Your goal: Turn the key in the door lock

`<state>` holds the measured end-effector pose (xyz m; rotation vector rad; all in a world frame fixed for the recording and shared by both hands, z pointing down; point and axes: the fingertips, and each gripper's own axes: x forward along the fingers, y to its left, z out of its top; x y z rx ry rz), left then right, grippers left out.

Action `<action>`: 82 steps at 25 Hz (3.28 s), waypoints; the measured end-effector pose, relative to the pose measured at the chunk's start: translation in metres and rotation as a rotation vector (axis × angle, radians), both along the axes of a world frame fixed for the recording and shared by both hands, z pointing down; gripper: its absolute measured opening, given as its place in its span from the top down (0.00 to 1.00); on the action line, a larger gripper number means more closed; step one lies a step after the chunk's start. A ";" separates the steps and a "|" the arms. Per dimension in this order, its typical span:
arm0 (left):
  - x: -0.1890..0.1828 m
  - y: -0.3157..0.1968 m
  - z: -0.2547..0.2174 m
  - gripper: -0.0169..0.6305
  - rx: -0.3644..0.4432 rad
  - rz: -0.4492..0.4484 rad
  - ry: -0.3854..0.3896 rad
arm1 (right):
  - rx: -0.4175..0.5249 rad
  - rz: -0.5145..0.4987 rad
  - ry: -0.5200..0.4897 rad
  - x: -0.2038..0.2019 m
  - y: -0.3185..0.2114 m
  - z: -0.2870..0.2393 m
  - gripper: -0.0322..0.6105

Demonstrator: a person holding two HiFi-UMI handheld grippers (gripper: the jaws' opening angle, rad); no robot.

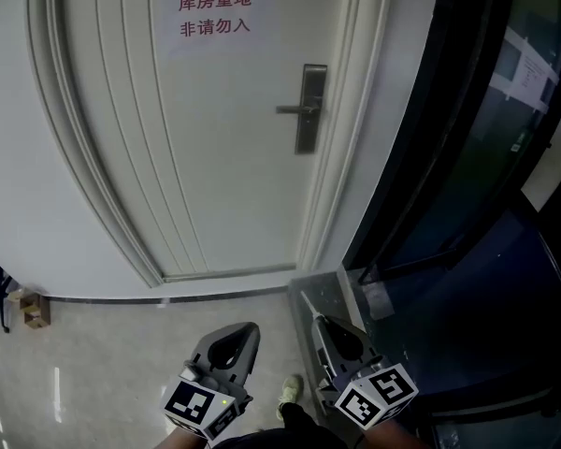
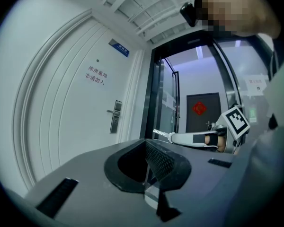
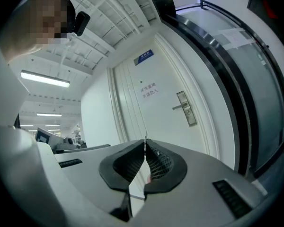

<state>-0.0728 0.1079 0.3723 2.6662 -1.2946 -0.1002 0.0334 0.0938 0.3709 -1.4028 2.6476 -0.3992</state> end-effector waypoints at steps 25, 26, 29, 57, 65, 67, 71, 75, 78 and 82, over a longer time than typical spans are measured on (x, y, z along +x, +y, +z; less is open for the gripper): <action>0.083 -0.261 -0.007 0.97 0.021 -0.029 -0.019 | 0.091 -0.035 0.118 0.066 -0.297 -0.010 0.92; 0.082 -0.269 -0.006 0.97 0.018 -0.024 -0.016 | 0.126 -0.009 0.170 0.067 -0.312 -0.013 0.92; 0.075 -0.293 -0.004 0.97 0.011 -0.019 -0.017 | 0.259 0.077 0.387 0.067 -0.360 -0.020 0.92; 0.036 -0.380 0.031 0.97 -0.079 -0.018 -0.014 | 0.602 0.326 1.500 0.042 -0.549 0.020 0.92; 0.028 -0.385 0.033 0.97 -0.076 -0.027 -0.017 | 0.617 0.344 1.549 0.040 -0.559 0.019 0.92; 0.026 -0.386 0.034 0.97 -0.075 -0.028 -0.021 | 0.631 0.342 1.580 0.038 -0.561 0.019 0.92; 0.025 -0.388 0.036 0.97 -0.073 -0.027 -0.025 | 0.644 0.340 1.666 0.035 -0.564 0.019 0.92; 0.028 -0.391 0.036 0.97 -0.083 -0.019 -0.011 | 0.642 0.330 1.723 0.031 -0.569 0.020 0.92; 0.031 -0.392 0.033 0.97 -0.086 -0.013 0.006 | 0.627 0.316 1.760 0.027 -0.576 0.020 0.92; 0.030 -0.394 0.031 0.97 -0.079 -0.013 0.016 | 0.624 0.306 1.800 0.022 -0.583 0.019 0.92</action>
